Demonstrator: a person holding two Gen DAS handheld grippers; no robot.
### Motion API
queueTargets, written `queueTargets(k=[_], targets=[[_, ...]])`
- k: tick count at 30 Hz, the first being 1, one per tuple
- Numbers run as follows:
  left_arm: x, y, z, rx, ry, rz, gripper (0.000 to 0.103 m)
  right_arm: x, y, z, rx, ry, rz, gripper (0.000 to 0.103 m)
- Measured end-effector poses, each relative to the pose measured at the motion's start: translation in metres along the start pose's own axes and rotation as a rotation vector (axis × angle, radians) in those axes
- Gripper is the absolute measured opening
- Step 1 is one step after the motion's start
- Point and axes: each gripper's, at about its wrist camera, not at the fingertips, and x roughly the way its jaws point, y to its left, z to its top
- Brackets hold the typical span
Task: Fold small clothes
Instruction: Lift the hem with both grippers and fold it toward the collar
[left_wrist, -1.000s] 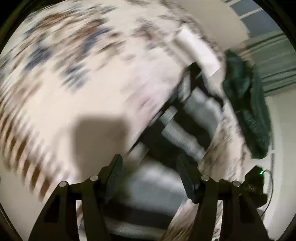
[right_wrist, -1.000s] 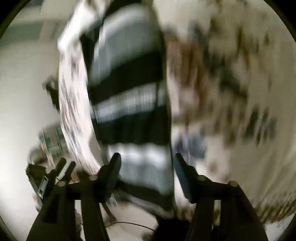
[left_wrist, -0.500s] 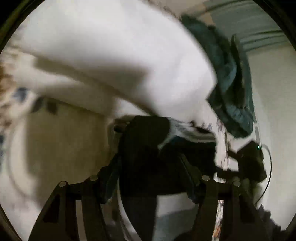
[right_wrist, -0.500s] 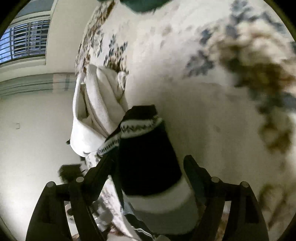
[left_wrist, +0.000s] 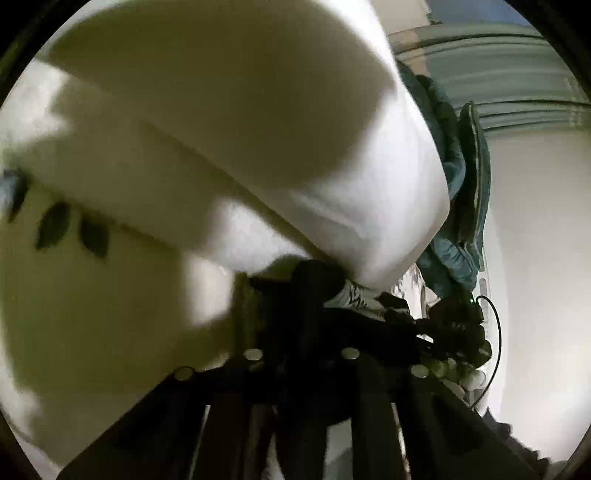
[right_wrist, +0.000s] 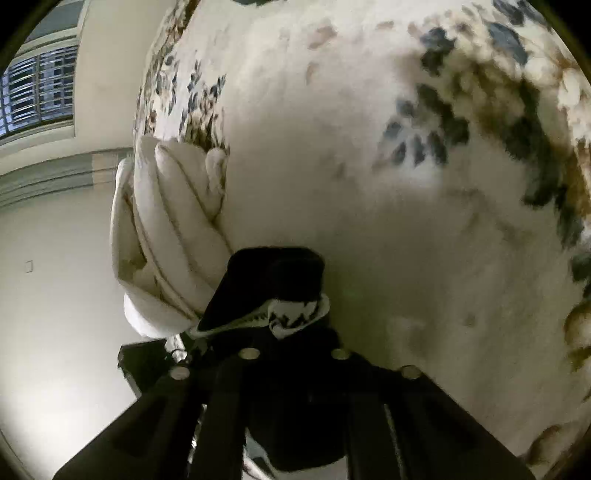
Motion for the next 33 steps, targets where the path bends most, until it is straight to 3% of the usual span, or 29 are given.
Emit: queueTargets(k=[1,2,3,6,9,11,12,13,14,19,26,33], targets=[[0.000,0.000,0.001,-0.003,0.016,-0.013,0.039,-0.002,0.003,0.000,-0.014,0.007,0.019,0.073],[0.001,0.001,0.003,-0.001,0.021,-0.020,0.069,-0.002,0.005,0.000,-0.035,0.013,0.035,0.089],[0.003,0.001,0.007,0.002,0.022,-0.032,0.075,0.000,0.005,0.000,-0.045,0.021,0.045,0.099],[0.018,0.004,0.008,0.014,0.066,-0.039,0.075,0.022,-0.005,0.003,-0.013,0.113,0.074,0.099],[0.021,0.000,0.009,0.040,0.051,-0.040,0.075,0.044,0.001,0.003,-0.072,0.170,0.074,0.099],[0.023,-0.006,0.007,0.074,0.046,-0.019,0.070,0.051,0.011,0.001,-0.125,0.167,0.090,0.089],[0.023,-0.010,0.006,0.097,0.043,0.008,0.036,0.053,0.017,0.001,-0.150,0.162,0.103,0.055],[0.024,-0.014,0.004,0.124,0.042,0.047,0.016,0.056,0.024,0.001,-0.174,0.158,0.076,0.020],[0.024,-0.017,0.002,0.139,0.045,0.067,0.017,0.055,0.027,0.000,-0.191,0.142,0.039,0.015],[0.008,-0.040,-0.009,0.226,-0.009,0.138,0.017,0.038,0.050,-0.019,-0.264,0.065,0.019,0.009],[-0.027,-0.076,-0.036,0.288,-0.096,0.155,0.017,0.004,0.088,-0.057,-0.358,0.006,0.051,0.009],[-0.082,-0.101,-0.081,0.303,-0.162,0.131,0.018,-0.029,0.106,-0.117,-0.451,0.004,0.096,0.009]])
